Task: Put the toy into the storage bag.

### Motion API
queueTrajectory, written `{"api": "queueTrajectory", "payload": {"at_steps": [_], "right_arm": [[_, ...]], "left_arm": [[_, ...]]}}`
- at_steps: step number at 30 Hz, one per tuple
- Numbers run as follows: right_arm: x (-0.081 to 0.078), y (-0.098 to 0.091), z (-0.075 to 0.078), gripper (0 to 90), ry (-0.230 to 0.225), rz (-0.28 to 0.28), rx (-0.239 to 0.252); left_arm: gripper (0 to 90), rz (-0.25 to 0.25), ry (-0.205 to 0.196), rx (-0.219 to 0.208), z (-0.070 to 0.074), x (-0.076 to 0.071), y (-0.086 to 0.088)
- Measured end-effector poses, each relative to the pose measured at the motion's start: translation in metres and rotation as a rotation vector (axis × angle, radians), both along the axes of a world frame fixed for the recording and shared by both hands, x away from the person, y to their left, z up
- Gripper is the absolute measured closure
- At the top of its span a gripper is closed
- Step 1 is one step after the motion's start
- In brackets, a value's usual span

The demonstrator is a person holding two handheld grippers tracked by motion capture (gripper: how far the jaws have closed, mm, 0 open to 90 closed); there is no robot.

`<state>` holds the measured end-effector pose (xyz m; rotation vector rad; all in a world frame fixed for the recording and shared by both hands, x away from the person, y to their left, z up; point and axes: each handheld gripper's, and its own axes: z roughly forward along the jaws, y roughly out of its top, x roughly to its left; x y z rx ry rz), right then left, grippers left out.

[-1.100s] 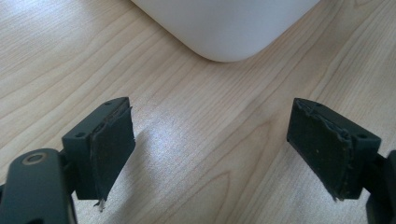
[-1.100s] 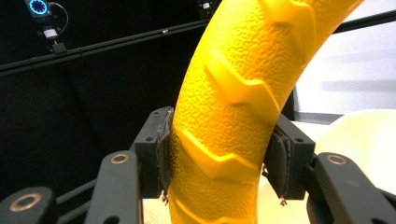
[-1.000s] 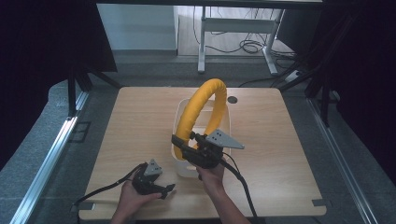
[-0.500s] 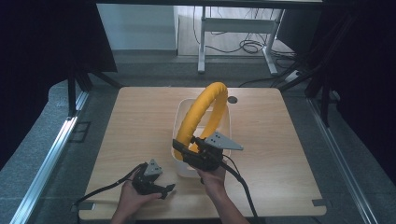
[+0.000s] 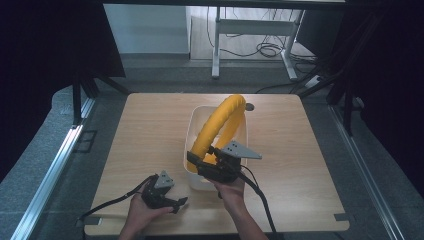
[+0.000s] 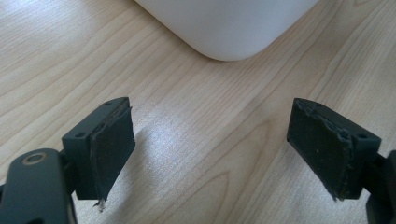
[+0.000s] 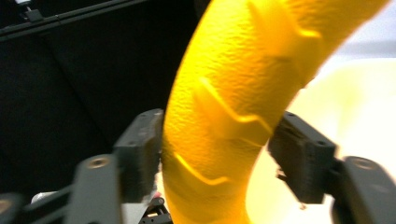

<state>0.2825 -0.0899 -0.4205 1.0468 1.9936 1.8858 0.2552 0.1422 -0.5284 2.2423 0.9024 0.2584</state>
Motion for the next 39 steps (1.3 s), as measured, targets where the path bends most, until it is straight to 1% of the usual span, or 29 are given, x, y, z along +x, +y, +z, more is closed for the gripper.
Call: {"api": "queueTrajectory", "payload": {"at_steps": [1,4,8,10,13,16,19,22,26,28,31,33,34,35,36,37,39], "right_arm": [[0.000,-0.001,0.001,30.3,0.009,-0.011,0.000],[0.000,-0.006,0.003,22.8,0.010,-0.045,-0.004],[-0.001,-0.014,0.007,20.3,0.004,-0.037,0.006],[-0.001,-0.019,0.010,20.2,-0.005,-0.020,0.000],[-0.002,-0.028,0.013,20.6,-0.006,0.000,-0.020],[-0.003,-0.042,0.014,24.3,-0.030,0.009,-0.056],[-0.003,-0.056,0.015,26.6,-0.019,0.018,-0.052],[-0.003,-0.067,0.015,29.2,-0.032,0.014,-0.054],[-0.004,-0.087,0.015,33.3,-0.067,-0.010,-0.069],[-0.004,-0.099,0.013,34.1,-0.083,-0.025,-0.089],[-0.004,-0.121,0.009,35.9,-0.075,-0.077,-0.085],[-0.003,-0.135,0.005,37.0,-0.074,-0.107,-0.098],[-0.002,-0.143,0.002,37.4,-0.073,-0.124,-0.108],[0.000,-0.153,-0.002,38.0,-0.079,-0.148,-0.134],[0.001,-0.162,-0.007,38.3,-0.074,-0.170,-0.159],[0.003,-0.168,-0.011,38.5,-0.068,-0.179,-0.172],[0.006,-0.181,-0.019,39.3,-0.044,-0.189,-0.177]], "left_arm": [[15.1,0.000,0.000,-0.001,0.000,0.000,0.000],[15.1,0.000,0.000,-0.006,0.001,0.000,0.001],[15.1,0.001,-0.005,-0.009,0.002,0.000,0.002],[15.1,0.002,-0.007,-0.008,0.003,0.000,0.002],[15.0,0.005,-0.014,-0.004,0.004,-0.002,0.003],[14.7,0.001,-0.019,0.012,0.004,-0.004,0.004],[14.6,0.006,-0.020,0.010,0.005,-0.006,0.004],[14.6,0.013,-0.026,0.010,0.007,-0.006,0.005],[14.6,0.018,-0.036,0.021,0.007,-0.007,0.006],[14.6,0.017,-0.038,0.023,0.007,-0.007,0.006],[14.6,0.019,-0.041,0.016,0.008,-0.008,0.006],[14.6,0.021,-0.044,0.015,0.008,-0.009,0.006],[14.6,0.023,-0.047,0.016,0.009,-0.009,0.007],[14.6,0.026,-0.049,0.016,0.009,-0.009,0.007],[14.7,0.027,-0.052,0.017,0.009,-0.009,0.007],[14.7,0.028,-0.053,0.016,0.009,-0.009,0.007],[14.7,0.028,-0.052,0.019,0.009,-0.009,0.007]]}}
